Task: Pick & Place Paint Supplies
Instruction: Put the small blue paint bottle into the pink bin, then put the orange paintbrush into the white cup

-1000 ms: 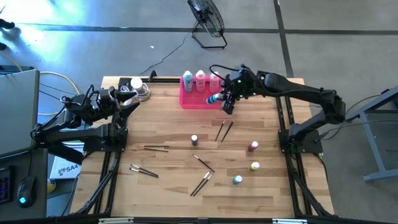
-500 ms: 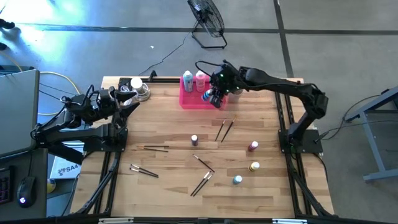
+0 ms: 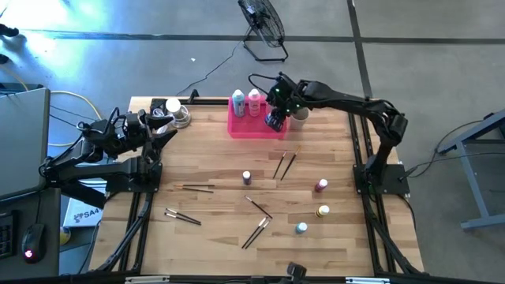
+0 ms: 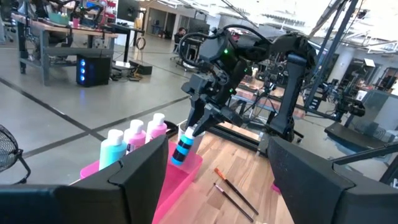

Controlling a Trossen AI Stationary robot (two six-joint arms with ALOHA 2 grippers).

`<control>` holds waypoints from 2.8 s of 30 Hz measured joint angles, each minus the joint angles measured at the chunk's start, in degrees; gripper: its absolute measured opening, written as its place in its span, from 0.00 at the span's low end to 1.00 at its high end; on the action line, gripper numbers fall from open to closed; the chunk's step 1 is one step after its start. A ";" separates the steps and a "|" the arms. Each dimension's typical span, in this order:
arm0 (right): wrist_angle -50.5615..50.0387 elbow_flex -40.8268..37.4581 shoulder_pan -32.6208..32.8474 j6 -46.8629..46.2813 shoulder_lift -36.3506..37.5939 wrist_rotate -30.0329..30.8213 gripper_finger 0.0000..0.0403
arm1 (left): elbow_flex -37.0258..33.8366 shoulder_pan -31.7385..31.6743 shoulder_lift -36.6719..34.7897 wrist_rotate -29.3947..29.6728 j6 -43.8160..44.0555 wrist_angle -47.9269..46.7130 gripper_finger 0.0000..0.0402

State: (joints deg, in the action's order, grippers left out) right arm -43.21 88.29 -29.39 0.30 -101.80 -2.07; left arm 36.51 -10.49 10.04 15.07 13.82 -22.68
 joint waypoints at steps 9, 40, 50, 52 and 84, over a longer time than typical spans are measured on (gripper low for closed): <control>0.33 -0.10 -0.37 -0.19 -0.56 -0.11 0.29 | 0.00 0.00 0.00 -0.02 0.00 -0.06 0.68; -1.09 -0.21 -2.62 -1.51 -7.93 0.53 0.29 | 0.00 -0.01 0.00 0.04 0.20 -0.42 0.68; -1.32 -0.21 -2.62 -0.03 -7.93 0.46 0.36 | 0.00 0.01 0.00 0.02 0.20 -0.70 0.68; -1.32 -0.21 -2.62 -0.02 -7.91 0.45 0.37 | 0.00 -0.01 0.00 0.02 0.20 -0.81 0.68; -1.99 -0.15 -1.36 -10.21 13.88 -27.21 0.44 | 0.00 -0.01 0.00 0.79 3.81 -1.03 0.68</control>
State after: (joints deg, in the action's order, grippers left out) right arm -45.21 88.14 -30.74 -9.91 -87.91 -29.27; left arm 36.51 -10.50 10.04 15.86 17.64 -23.70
